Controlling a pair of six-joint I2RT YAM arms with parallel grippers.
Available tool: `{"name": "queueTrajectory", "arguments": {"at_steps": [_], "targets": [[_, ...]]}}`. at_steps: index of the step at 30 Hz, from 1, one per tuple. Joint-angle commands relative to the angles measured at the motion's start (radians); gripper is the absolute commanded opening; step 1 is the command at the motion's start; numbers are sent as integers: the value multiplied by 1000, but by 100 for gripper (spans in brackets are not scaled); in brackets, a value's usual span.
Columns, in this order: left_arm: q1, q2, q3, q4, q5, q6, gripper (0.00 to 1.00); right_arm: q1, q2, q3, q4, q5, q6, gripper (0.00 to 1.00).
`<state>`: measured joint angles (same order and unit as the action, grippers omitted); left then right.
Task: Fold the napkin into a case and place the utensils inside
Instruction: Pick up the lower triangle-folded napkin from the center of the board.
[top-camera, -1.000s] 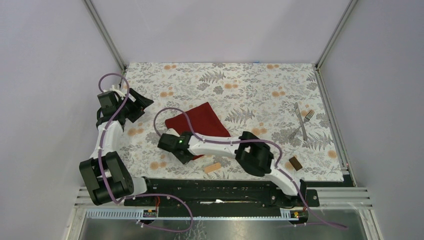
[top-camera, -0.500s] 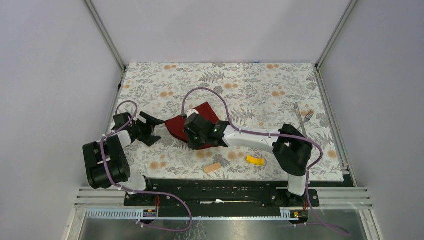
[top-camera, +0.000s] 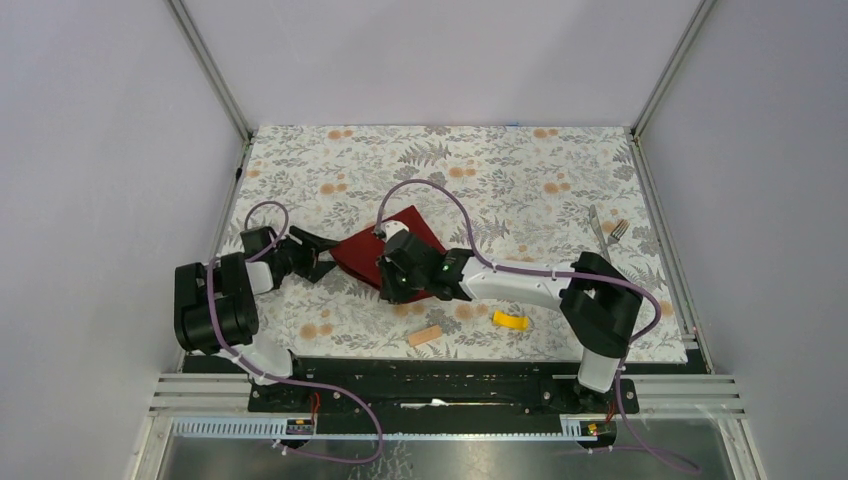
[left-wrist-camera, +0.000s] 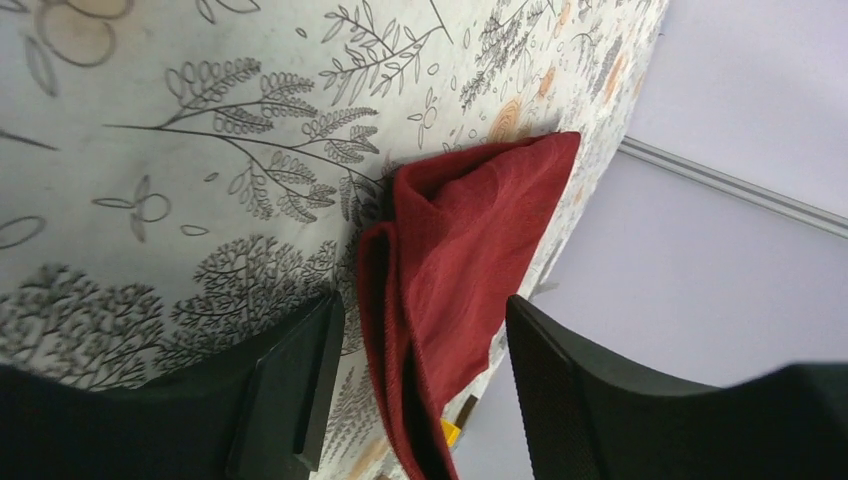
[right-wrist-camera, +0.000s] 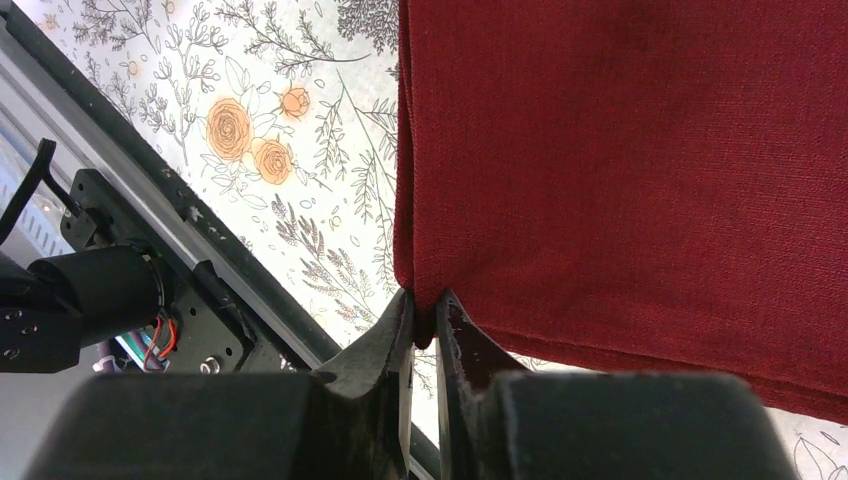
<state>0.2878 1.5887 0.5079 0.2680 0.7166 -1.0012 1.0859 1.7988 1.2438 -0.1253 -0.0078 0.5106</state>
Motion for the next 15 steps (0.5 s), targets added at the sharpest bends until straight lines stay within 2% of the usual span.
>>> {"name": "queueTrajectory", "arguments": {"at_steps": [1,3,6,8,10,13,15], "targets": [[-31,45,6,37,-85,1,61,-13,-68,-35,74,-29,21,0],[-42,49,20,32,-96,3,55,-15,-72,-41,77,-35,21,0],[-55,33,48,-17,-124,43,42,-18,-85,-55,85,-41,21,0],[-62,-1,67,-69,-166,83,33,-21,-94,-70,94,-52,25,0],[-84,-53,98,-135,-235,128,29,-27,-108,-104,115,-77,41,0],[-136,-116,157,-245,-345,191,25,-46,-129,-205,227,-157,94,0],[-182,-139,205,-320,-421,224,18,-69,-132,-280,314,-227,134,0]]}}
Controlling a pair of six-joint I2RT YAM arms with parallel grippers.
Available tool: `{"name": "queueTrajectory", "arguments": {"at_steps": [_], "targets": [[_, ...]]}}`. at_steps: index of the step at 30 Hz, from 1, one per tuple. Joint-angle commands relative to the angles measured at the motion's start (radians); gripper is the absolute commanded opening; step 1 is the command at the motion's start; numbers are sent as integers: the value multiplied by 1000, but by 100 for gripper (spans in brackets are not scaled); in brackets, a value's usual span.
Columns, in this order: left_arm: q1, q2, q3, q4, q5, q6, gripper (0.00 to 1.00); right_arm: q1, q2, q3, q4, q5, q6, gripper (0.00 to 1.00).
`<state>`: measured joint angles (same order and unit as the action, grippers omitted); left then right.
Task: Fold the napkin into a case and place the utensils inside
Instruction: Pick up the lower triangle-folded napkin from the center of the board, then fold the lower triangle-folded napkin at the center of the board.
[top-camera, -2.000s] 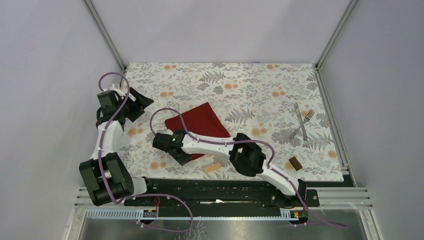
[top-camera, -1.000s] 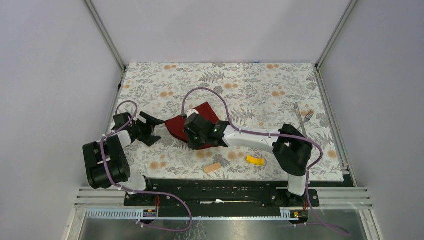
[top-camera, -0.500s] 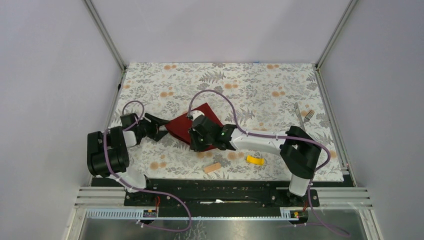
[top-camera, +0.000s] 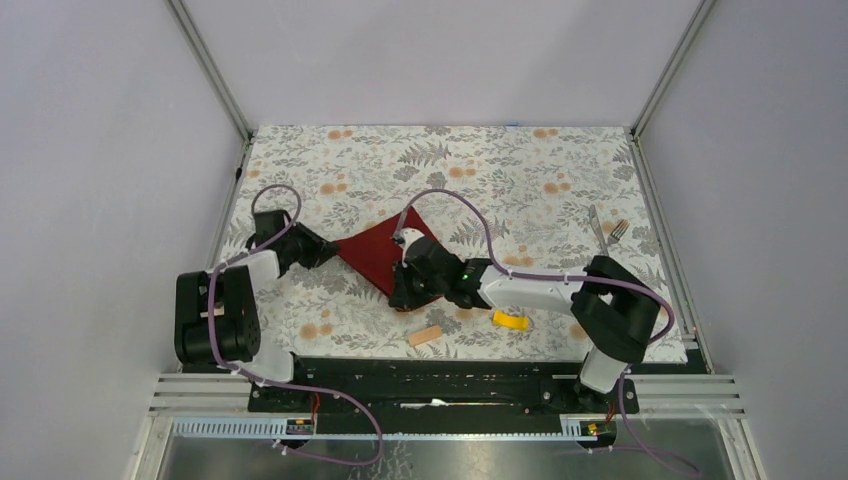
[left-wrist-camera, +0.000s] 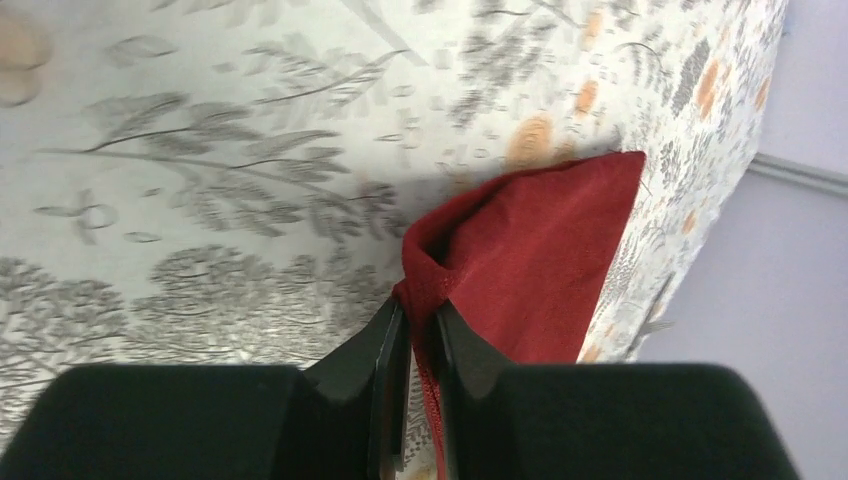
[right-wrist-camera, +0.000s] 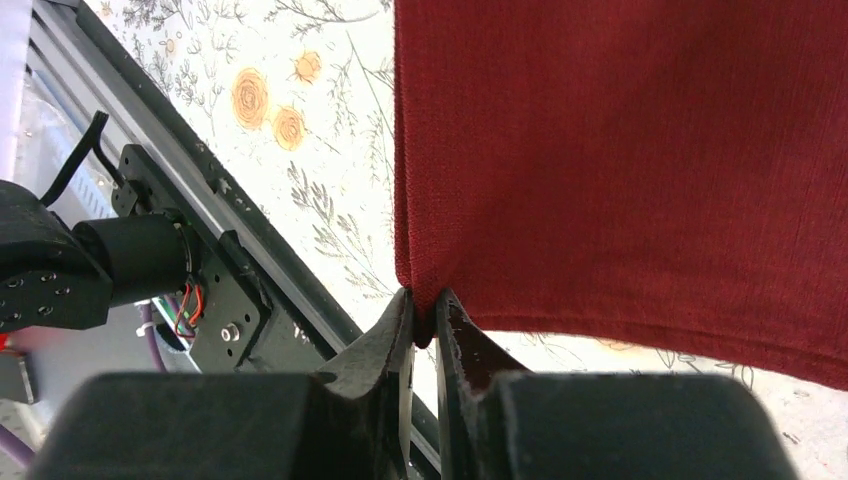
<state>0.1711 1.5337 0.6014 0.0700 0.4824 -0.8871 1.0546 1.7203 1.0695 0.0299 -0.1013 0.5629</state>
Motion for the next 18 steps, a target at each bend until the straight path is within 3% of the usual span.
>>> {"name": "queueTrajectory", "arguments": {"at_steps": [1,7,11,18], "targets": [[-95,-91,135,-158,-230,126,14,-50,-54,-150,209,-169,119,0],[-262,-60,293,-337,-472,168,7,-128,-40,-314,450,-305,248,0],[-356,14,384,-391,-575,158,8,-173,-35,-353,481,-334,265,0],[-434,170,528,-438,-610,141,7,-233,-19,-366,442,-373,215,0]]}}
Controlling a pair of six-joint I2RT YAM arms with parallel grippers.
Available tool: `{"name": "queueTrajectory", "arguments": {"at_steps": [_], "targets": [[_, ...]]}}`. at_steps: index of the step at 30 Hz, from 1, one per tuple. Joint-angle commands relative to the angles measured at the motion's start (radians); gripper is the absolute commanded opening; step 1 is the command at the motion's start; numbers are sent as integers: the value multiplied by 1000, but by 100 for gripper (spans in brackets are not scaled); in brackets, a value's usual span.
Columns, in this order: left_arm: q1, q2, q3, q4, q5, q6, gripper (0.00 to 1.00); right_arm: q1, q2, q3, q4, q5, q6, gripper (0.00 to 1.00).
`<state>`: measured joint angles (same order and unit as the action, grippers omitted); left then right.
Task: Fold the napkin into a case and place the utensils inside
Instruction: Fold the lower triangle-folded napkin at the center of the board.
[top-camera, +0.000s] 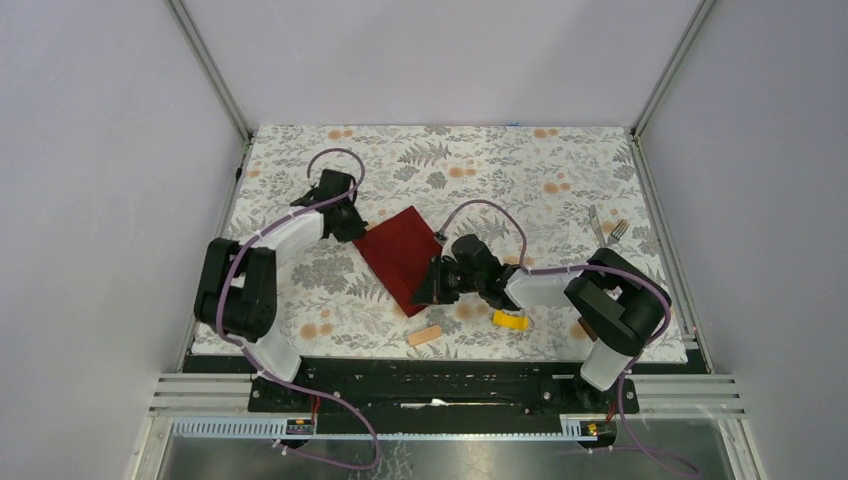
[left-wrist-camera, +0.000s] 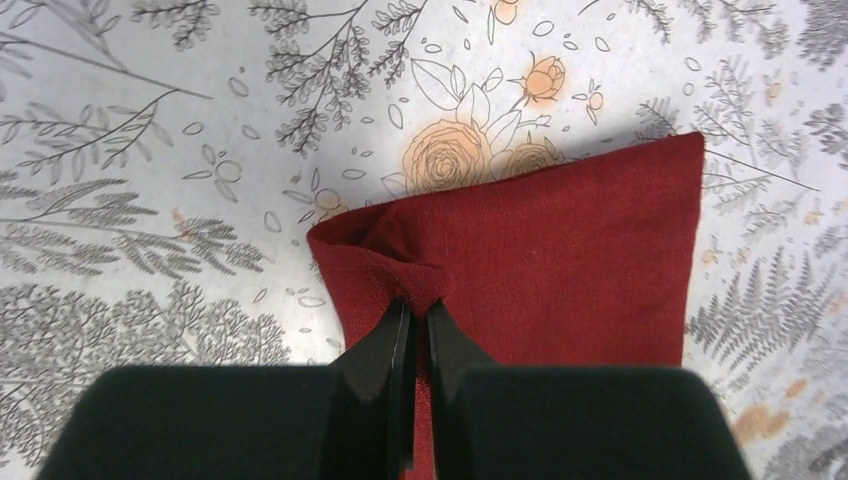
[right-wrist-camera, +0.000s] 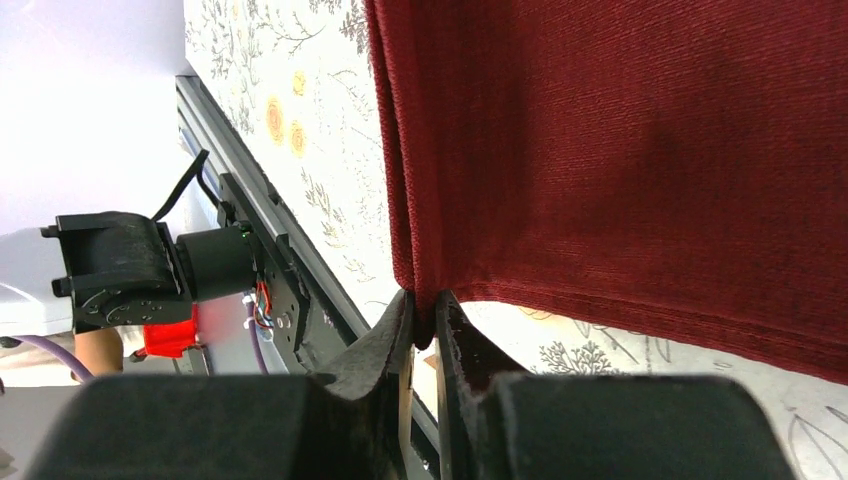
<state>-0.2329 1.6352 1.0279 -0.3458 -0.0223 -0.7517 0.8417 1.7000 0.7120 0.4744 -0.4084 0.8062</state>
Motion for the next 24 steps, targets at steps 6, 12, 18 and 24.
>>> {"name": "queueTrajectory", "arguments": {"at_steps": [6,12,18,24], "targets": [[-74,160,175,-29,-121,-11,7,-40,18,-2,-39,-68,-87,0],[-97,199,211,-30,-126,-12,7,-63,30,-8,-68,-60,-125,0],[-118,180,231,-47,-171,-2,7,-79,40,-15,-69,-65,-138,0],[-128,179,244,-44,-172,-4,7,-85,54,-19,-67,-71,-143,0]]}}
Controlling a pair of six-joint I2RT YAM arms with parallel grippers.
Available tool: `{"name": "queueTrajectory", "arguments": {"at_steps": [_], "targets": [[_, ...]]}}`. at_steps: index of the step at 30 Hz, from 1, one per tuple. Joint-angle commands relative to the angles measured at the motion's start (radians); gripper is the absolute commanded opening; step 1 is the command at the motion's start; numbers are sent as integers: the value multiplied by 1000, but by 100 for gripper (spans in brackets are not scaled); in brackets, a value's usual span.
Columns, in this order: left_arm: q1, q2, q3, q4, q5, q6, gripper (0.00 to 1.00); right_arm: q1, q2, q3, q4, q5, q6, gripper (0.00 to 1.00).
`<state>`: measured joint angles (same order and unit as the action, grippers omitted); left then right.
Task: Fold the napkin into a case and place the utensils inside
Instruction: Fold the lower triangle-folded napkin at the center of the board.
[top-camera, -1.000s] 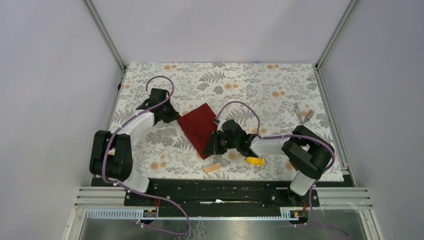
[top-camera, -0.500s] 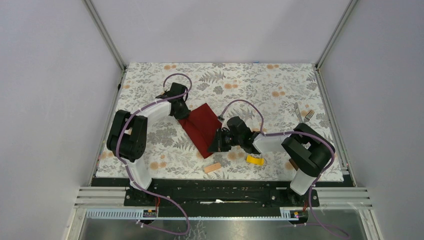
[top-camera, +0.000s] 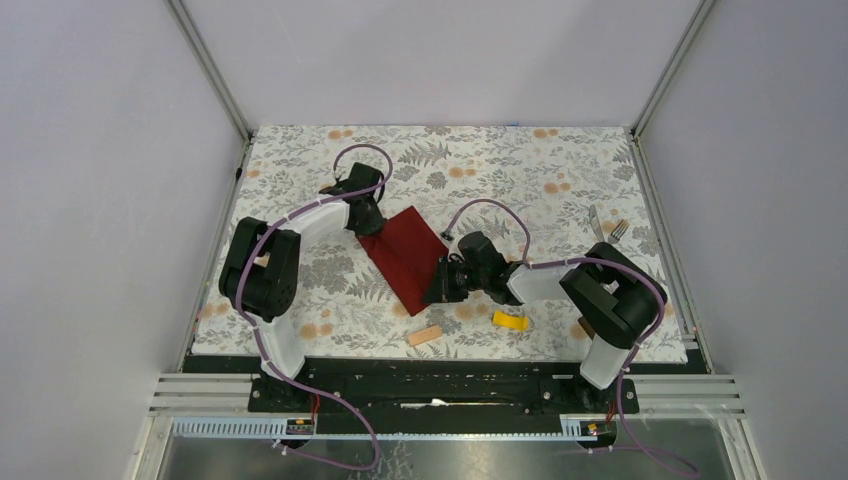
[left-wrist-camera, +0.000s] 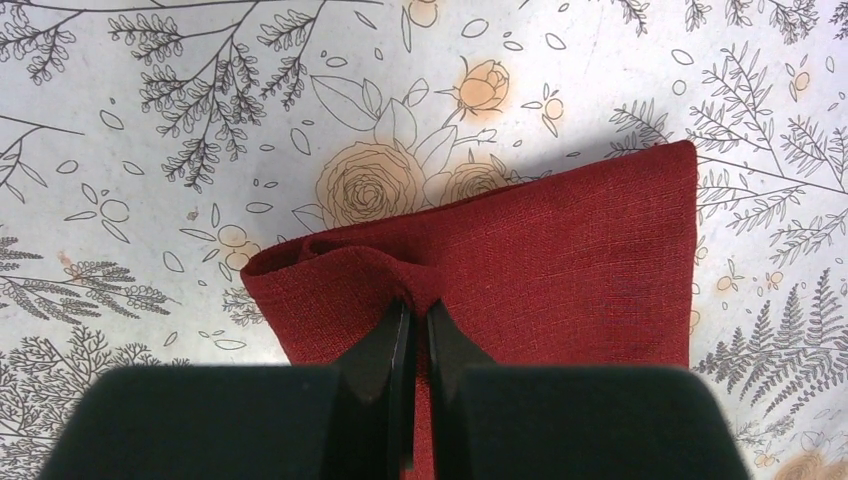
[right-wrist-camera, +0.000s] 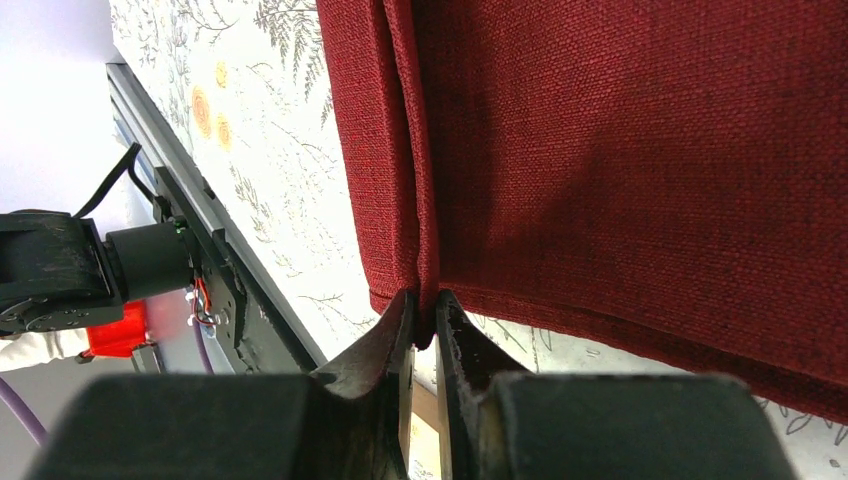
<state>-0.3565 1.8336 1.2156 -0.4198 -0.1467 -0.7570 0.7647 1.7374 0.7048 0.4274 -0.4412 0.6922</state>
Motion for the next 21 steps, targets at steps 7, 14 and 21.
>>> {"name": "queueTrajectory", "arguments": {"at_steps": [7,14,21], "targets": [[-10,39,88,40,-14,0,5,-11,19,3,-46,-23,-43,0],[-10,75,112,40,-10,7,5,-16,11,25,-97,1,-70,4],[-10,84,114,41,-3,14,4,-15,-98,75,-274,96,-208,32]]}}
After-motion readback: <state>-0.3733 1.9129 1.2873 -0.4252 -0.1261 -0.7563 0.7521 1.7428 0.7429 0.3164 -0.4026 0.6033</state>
